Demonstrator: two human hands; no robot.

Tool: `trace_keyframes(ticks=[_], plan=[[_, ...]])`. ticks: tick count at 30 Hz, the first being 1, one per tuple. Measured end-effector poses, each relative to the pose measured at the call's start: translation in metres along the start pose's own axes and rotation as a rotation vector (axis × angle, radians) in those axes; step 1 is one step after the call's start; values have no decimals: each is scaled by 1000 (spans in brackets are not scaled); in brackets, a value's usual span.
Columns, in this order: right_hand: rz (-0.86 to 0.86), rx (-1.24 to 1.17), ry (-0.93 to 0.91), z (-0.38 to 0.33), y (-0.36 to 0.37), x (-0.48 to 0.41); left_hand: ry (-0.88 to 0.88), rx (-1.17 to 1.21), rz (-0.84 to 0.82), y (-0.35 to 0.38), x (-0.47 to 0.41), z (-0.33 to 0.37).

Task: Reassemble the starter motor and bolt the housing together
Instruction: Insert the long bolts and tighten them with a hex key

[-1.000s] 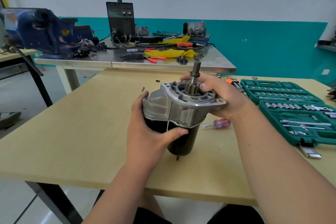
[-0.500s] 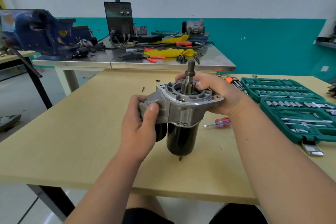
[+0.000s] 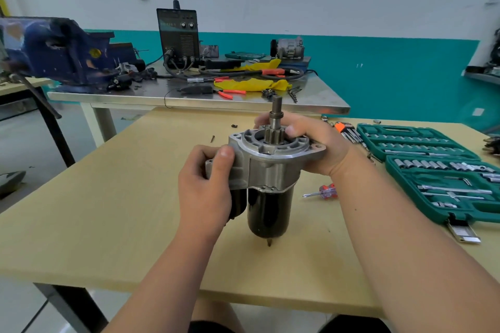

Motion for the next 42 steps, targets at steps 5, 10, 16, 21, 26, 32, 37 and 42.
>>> trace_keyframes(ticks=[5, 10, 16, 21, 26, 32, 37, 42], plan=[[708, 261, -110, -16, -108, 6, -19, -41, 72, -23, -30, -16], [736, 1080, 156, 10, -141, 2, -7, -134, 41, -45, -66, -26], [529, 1418, 287, 41, -106, -62, 75, -147, -42, -37, -74, -24], [420, 1479, 283, 62, -72, -92, 101, -146, -114, -25, -77, -23], [338, 1538, 246, 64, -48, -102, 68, -131, -98, -31, -76, -27], [574, 1248, 55, 23, -66, -82, 28, -67, -19, -42, -62, -36], [739, 427, -279, -42, -68, 6, 41, -55, -51, -16, -46, -26], [703, 578, -544, -92, -13, 74, 79, -108, -178, 25, -43, -3]])
Point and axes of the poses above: each hand's wrist, its own x-axis away from the middle knuckle, its own y-axis out of the palm, z = x × y, the point moved 10 cm from there along -x, towards the middle knuckle, and after that the axes turned 7 degrees about -x, right-handed, at the moved point
